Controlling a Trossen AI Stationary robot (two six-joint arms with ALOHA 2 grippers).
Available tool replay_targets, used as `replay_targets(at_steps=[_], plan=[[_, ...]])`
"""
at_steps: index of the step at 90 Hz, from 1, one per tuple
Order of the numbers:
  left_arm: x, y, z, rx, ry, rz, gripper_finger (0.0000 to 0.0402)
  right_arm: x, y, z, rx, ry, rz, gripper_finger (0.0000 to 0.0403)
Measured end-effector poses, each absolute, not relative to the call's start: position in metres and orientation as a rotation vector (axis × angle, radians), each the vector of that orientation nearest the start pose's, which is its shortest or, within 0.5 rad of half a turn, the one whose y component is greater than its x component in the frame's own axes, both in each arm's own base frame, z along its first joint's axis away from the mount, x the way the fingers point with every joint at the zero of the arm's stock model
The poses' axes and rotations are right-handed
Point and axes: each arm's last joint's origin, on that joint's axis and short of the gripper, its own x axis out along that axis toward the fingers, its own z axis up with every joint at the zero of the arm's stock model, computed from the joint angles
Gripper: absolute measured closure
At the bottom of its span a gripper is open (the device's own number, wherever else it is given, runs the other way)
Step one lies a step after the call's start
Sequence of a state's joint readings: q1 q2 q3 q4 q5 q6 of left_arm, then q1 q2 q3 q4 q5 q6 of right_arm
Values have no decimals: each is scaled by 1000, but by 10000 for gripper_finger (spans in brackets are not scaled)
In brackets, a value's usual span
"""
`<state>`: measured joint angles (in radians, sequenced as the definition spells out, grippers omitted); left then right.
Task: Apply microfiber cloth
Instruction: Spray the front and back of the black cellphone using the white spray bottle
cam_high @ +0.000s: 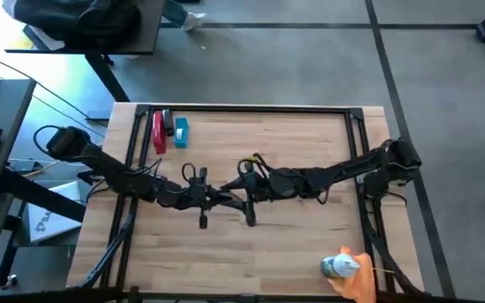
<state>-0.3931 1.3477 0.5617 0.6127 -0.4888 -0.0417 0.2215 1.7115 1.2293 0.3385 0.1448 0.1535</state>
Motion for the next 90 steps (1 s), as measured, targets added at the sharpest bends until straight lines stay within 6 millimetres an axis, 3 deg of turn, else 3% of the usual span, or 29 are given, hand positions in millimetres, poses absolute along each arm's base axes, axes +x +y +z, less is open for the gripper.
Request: replay_targets(at_steps=[31, 53, 73, 90], plan=[[258, -92, 215, 34, 108, 79, 390, 389, 75, 287, 102, 197, 73, 390], [252, -98, 222, 29, 81, 57, 341, 389, 75, 286, 85, 203, 75, 397], [216, -105, 255, 63, 44, 90, 296, 390, 77, 286, 59, 186, 74, 400], [193, -107, 277, 29, -29, 79, 292, 389, 87, 288, -9, 144, 27, 401]])
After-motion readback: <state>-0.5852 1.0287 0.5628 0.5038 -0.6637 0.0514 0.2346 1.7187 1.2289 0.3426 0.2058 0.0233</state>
